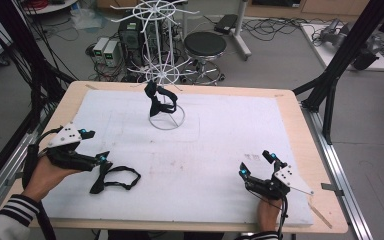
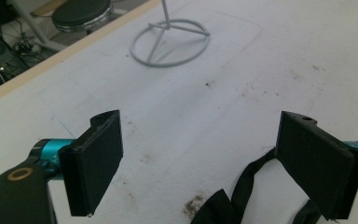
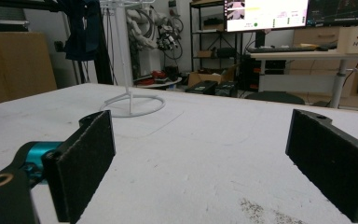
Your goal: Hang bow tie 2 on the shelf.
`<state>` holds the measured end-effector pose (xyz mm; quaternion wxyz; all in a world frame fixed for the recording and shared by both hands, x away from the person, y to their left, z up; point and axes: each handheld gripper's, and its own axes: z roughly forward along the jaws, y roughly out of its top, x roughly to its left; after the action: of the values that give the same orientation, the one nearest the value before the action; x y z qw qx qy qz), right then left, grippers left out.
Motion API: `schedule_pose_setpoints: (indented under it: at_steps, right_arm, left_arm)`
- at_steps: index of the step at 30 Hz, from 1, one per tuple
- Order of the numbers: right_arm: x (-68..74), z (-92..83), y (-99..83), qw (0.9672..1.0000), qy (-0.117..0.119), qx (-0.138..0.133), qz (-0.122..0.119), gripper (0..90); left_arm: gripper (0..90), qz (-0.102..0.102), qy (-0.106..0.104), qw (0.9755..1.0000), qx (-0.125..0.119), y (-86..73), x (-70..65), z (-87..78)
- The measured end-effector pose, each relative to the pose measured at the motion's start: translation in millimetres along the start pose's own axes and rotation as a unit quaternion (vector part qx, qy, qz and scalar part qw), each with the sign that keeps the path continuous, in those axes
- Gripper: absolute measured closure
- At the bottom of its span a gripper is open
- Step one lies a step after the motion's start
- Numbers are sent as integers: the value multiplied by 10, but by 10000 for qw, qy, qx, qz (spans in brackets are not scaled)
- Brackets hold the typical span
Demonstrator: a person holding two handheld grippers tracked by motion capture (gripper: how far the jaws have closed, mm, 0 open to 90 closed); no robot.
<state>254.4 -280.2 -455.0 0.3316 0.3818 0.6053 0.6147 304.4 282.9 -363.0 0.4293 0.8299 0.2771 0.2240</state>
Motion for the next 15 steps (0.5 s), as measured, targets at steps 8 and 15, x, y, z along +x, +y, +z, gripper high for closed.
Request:
schedule_pose_setpoints:
  at_steps: [8,15]
  right_arm:
    - [0,0,0,10000,1,2,-10,74]
    - [2,0,-1,10000,2,-9,-9,74]
  left_arm:
    - [155,254,-323,9990,155,4,7,51]
    - [155,352,-472,9975,395,-19,7,91]
